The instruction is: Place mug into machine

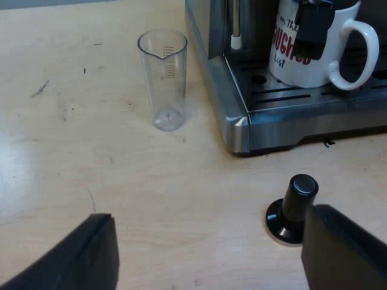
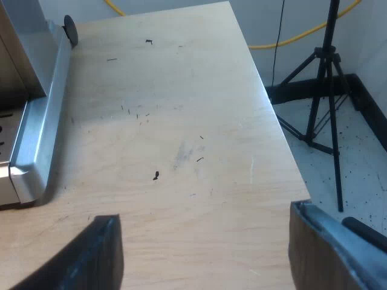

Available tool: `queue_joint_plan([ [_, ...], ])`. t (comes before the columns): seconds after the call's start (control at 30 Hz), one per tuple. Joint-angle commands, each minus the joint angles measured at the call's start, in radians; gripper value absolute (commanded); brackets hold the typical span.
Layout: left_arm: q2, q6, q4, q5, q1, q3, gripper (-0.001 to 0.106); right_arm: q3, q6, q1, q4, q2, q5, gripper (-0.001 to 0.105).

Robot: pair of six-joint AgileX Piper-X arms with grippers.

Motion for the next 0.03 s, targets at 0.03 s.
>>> queue_joint_plan([
  [0.03, -0.138, -0.010, -0.016, -0.010, 0.000, -0.002, 0.065, -0.003, -0.004, -0.005, -0.005, -0.046, -0.008, 0.059],
])
